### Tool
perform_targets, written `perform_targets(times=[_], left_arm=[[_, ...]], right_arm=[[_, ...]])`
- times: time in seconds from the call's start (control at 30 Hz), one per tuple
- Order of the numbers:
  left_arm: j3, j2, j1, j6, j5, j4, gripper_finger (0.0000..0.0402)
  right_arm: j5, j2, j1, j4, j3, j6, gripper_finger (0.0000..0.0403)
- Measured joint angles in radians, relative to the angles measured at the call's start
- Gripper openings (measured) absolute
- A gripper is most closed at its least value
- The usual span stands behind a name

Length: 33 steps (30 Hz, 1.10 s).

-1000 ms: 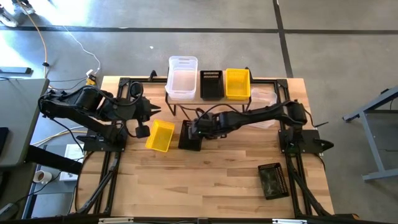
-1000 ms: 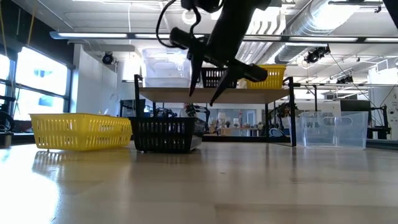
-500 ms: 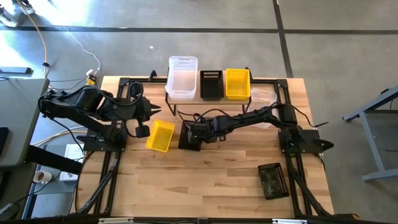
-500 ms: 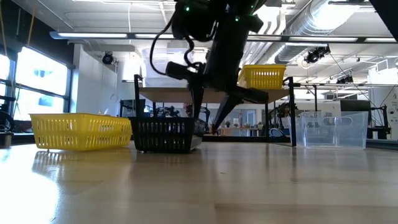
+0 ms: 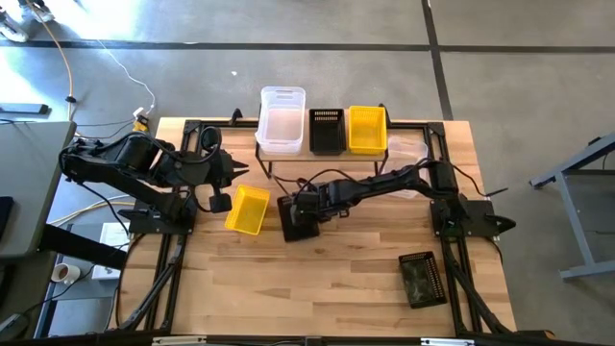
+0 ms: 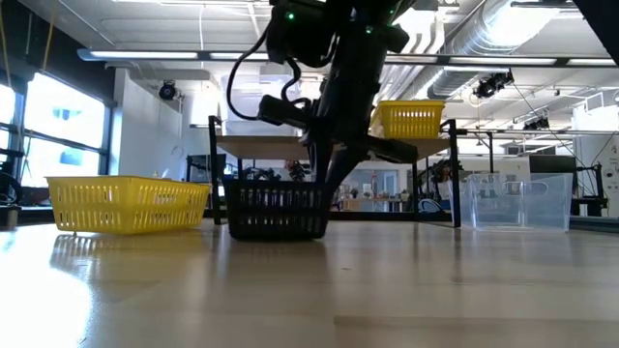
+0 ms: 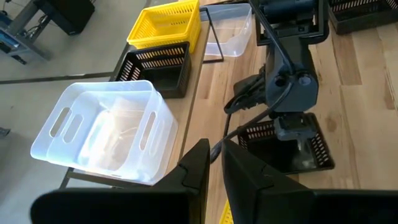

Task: Stack baskets on shelf by color
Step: Stack the top black bin on top of the black bin

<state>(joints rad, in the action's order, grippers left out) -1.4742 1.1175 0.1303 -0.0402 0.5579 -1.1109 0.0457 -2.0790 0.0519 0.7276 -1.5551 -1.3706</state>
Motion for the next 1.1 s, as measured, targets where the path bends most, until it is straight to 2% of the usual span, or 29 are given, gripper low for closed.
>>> perform_targets(times=[0.23,0.5,0.77,1.1], left_arm=[[0.000,0.000,0.000,0.000,0.000,0.000,0.0035],[0.001,0.001,0.000,0.007,0.001,0.000,0.0035],[0.001,0.001,0.000,0.037,0.001,0.000,0.0035],[0.001,0.001,0.000,0.043,0.004,0.000,0.0035]], right_arm=[[-0.020,0.048,0.038,0.028,0.000,0.010,0.0002],[0.039,0.181,0.102,0.072,0.000,-0.059,0.0001],[0.203,0.351,0.153,0.112,-0.001,-0.139,0.0000],[0.462,0.552,0.142,0.225,-0.001,-0.088,0.0000]])
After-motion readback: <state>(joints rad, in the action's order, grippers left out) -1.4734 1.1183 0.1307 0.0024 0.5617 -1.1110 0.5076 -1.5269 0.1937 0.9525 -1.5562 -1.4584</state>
